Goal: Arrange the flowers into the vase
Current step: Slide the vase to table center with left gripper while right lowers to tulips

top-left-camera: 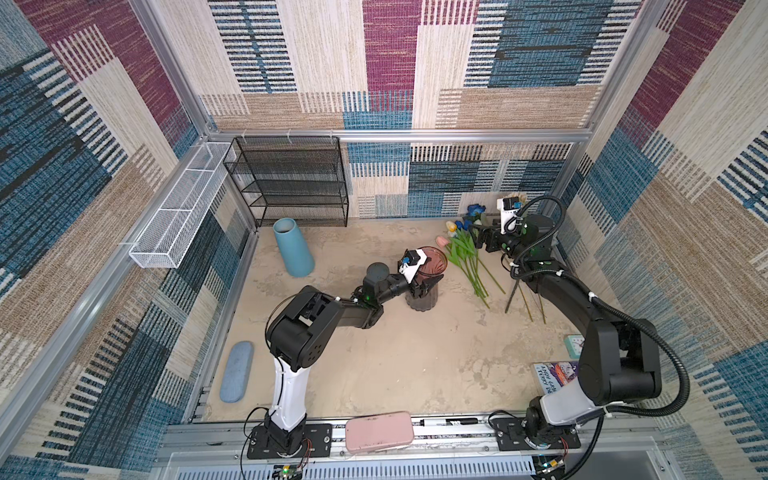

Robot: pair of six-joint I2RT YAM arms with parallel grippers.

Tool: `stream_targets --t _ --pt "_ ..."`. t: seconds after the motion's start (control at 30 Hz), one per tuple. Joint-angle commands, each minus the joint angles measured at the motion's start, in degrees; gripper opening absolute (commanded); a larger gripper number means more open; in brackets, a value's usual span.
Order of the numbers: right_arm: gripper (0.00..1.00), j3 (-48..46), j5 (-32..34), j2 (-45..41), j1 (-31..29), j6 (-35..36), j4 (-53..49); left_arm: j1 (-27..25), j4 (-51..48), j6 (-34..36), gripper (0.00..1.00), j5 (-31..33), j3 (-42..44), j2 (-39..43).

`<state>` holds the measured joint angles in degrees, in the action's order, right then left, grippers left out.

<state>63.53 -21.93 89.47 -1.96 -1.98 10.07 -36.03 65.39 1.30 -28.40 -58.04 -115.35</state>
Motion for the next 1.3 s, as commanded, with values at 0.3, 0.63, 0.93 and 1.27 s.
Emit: stream_targets --t 0.3,0.63,0.93,1.27 --pt "0.93 0.27 -1.27 1.89 -0.1 0.48 -2.06 -0.53 8.94 1.92 0.1 1.11 0.53 -1.46" --pt "0.94 4.29 0.46 4.78 -0.05 2.21 -7.28 -0.44 9.62 4.09 0.99 2.06 3.78 0.07" --pt "0.9 14.66 3.79 12.45 0.0 6.26 -20.34 -0.01 10.99 5.69 0.99 3.64 9.15 1.77" --pt "0.76 24.31 9.47 19.69 -0.06 16.88 -34.57 0.04 11.74 7.0 0.99 9.21 21.33 9.94"
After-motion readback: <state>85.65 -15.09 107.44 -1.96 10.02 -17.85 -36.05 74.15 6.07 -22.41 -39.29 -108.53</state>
